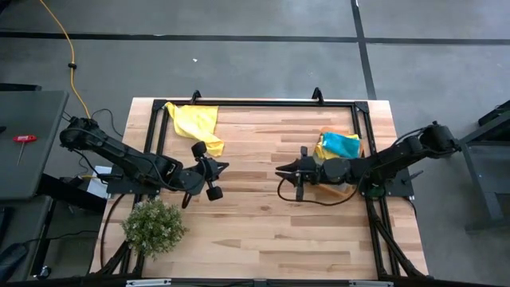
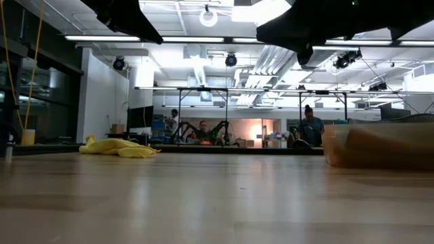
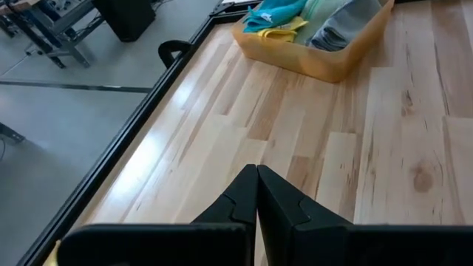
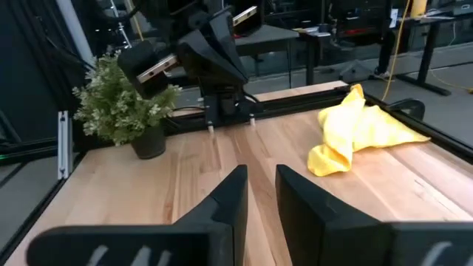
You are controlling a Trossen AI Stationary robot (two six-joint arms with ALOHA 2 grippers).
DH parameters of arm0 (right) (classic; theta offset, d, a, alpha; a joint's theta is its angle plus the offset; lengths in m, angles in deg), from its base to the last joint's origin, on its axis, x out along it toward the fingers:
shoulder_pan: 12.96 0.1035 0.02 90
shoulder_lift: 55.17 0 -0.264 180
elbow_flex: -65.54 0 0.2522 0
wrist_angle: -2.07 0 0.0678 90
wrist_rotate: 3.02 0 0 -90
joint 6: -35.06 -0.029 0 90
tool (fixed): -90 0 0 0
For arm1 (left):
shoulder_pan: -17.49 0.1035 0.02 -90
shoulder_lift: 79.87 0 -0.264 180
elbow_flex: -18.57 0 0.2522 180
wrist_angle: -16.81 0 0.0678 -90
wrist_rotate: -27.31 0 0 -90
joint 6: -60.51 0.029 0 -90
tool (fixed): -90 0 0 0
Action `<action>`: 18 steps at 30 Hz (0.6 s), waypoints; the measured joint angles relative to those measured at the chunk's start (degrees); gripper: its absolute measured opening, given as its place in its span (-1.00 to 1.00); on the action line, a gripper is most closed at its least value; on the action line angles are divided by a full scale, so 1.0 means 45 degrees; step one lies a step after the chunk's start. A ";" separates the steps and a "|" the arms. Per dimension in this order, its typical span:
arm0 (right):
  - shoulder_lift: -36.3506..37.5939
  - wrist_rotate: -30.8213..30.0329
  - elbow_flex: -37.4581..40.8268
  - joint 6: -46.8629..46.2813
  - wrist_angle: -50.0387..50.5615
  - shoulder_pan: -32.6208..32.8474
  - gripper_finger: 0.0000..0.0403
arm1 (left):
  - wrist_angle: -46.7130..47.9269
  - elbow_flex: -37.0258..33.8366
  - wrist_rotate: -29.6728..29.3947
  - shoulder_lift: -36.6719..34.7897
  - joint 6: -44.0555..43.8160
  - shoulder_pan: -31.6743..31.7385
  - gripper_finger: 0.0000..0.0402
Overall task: Fold microfiber towels
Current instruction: Fold the yellow microfiber cloth
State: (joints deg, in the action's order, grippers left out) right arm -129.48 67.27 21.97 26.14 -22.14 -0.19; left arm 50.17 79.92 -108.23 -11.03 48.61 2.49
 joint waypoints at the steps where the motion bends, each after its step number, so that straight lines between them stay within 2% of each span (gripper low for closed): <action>1: 0.0000 -0.0094 0.0000 0.0013 0.0000 0.0000 -0.68 | -0.0001 0.0000 0.0000 0.0011 -0.0009 0.0000 -1.00; 6: 0.0000 -0.0522 0.0000 0.0097 0.0000 -0.0008 -0.68 | 0.0354 -0.0002 -0.0432 0.0588 -0.0307 0.0073 -0.97; 10: 0.0000 -0.0543 0.0000 0.0097 -0.0042 -0.0005 -0.68 | 0.1355 -0.0005 -0.0638 0.1619 -0.1107 0.0848 -0.83; 18: 0.0000 -0.0552 0.0000 0.0029 0.0200 -0.0005 -0.68 | 0.1933 -0.0003 0.2259 0.4682 -0.1927 0.4207 -0.41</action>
State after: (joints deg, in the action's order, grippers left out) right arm -129.48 64.78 21.97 26.27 -21.24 -0.21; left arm 58.87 79.91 -98.06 10.04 39.93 21.42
